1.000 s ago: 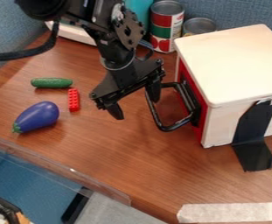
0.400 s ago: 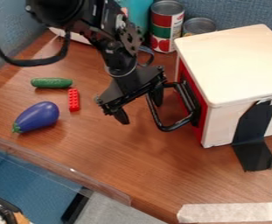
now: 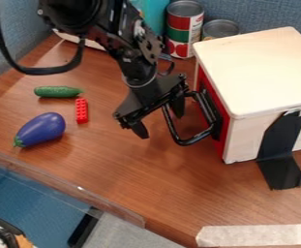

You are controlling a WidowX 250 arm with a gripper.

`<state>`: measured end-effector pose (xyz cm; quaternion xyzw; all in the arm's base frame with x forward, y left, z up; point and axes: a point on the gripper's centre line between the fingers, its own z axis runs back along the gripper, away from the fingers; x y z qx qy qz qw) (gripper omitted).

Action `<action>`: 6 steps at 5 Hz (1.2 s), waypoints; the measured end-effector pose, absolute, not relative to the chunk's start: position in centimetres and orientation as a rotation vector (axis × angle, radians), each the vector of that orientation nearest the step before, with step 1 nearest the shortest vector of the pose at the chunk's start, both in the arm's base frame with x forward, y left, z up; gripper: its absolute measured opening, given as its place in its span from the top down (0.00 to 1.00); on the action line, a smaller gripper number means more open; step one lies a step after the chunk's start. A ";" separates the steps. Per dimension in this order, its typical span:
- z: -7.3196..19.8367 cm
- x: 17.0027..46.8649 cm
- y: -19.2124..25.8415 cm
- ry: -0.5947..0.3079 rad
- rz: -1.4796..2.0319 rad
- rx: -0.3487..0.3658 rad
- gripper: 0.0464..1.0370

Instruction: Opening the drawer

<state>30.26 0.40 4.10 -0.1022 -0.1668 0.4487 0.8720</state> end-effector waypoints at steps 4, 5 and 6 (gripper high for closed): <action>3.1 30.2 -0.8 -0.359 0.956 -0.180 0.39; 3.6 29.7 -0.9 -0.368 0.945 -0.177 0.69; 3.5 29.2 -0.6 -0.372 0.918 -0.151 0.87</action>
